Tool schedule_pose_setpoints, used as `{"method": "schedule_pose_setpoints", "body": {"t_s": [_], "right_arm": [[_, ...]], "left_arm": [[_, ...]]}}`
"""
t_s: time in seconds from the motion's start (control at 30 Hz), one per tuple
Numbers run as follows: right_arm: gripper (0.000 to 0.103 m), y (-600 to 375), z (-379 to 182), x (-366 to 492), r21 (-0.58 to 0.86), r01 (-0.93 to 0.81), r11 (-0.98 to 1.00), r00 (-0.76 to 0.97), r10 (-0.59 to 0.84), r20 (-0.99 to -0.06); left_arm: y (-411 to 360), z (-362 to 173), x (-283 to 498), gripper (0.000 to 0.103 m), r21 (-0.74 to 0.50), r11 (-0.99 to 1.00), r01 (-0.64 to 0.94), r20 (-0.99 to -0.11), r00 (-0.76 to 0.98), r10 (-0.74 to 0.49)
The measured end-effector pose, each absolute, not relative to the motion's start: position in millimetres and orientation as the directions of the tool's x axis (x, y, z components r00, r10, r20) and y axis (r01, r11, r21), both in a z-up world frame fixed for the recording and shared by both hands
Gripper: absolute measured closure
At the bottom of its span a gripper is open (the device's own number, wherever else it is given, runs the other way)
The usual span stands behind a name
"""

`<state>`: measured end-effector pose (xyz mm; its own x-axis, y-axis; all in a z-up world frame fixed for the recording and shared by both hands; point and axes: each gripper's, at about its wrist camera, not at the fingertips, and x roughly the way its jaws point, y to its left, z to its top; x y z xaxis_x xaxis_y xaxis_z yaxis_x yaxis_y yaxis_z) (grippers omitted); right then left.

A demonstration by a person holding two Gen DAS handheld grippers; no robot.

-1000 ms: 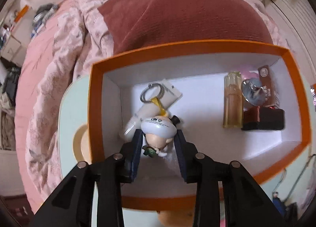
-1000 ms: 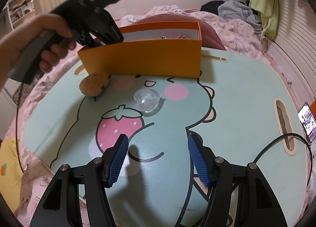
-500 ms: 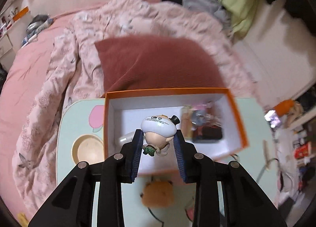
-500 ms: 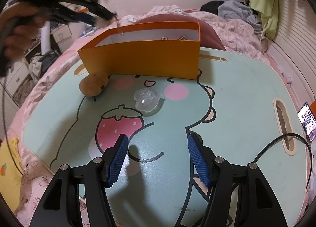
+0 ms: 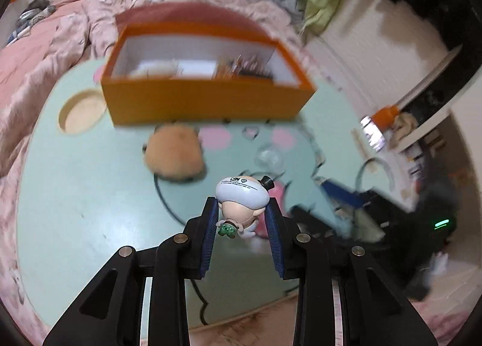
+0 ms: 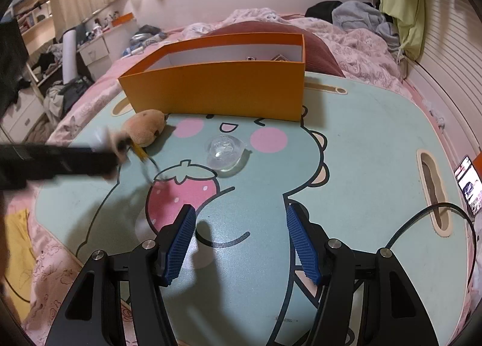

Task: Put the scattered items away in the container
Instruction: 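Grasp the white figure keychain in the box with the left gripper, place it on the table, then grasp the silver-capped item in the box with the right gripper, set it beside the clear item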

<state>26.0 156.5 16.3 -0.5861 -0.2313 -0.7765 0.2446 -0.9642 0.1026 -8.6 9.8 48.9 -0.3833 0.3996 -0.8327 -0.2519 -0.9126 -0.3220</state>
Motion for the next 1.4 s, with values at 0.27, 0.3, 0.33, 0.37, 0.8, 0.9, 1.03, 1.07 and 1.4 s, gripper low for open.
{"method": "schedule_pose_setpoints", "body": {"t_s": [0.27,0.3,0.33,0.37,0.8,0.9,1.03,1.07,1.4], "right_arm": [[0.040,156.4,15.9,26.2,0.104,0.244,-0.964,-0.587,-0.232,-0.776],[0.040,156.4,15.9,26.1,0.104,0.244,-0.964,-0.587,-0.232,-0.776],[0.040,156.5,15.8,26.0,0.103,0.244,-0.964,-0.586,-0.231,-0.776],[0.040,156.4,15.8,26.2,0.103,0.244,-0.964,-0.587,-0.231,-0.776],[0.040,156.8,15.6,26.0,0.108,0.240,-0.965,-0.588,-0.232,-0.775],[0.040,156.1,15.2,25.2,0.102,0.237,-0.966,-0.587,-0.227,-0.777],[0.040,155.5,14.6,24.7,0.095,0.236,-0.967,-0.587,-0.220,-0.779],[0.040,155.8,14.7,24.1,0.097,0.234,-0.967,-0.587,-0.221,-0.779],[0.040,167.8,24.6,17.4,0.154,0.208,-0.966,-0.580,-0.249,-0.776]], "left_arm": [[12.7,35.0,-12.3,0.068,-0.343,-0.915,-0.212,-0.805,-0.436,0.403],[11.2,36.6,-11.4,0.064,-0.336,-0.919,-0.205,-0.797,-0.458,0.394],[9.8,37.2,-10.8,0.056,-0.328,-0.923,-0.200,-0.790,-0.477,0.384],[7.3,39.2,-8.1,0.052,-0.315,-0.930,-0.192,-0.780,-0.505,0.368],[-13.9,19.5,30.2,0.037,-0.173,-0.984,-0.047,-0.805,-0.568,0.169],[-10.0,14.3,26.2,0.037,-0.144,-0.988,-0.049,-0.815,-0.561,0.147],[-2.1,10.0,25.2,0.036,-0.080,-0.995,-0.057,-0.812,-0.575,0.098],[-0.5,9.1,25.1,0.035,-0.059,-0.997,-0.054,-0.809,-0.582,0.080],[3.2,-0.1,21.1,0.000,-0.034,-0.997,-0.063,-0.804,-0.591,0.065]]}}
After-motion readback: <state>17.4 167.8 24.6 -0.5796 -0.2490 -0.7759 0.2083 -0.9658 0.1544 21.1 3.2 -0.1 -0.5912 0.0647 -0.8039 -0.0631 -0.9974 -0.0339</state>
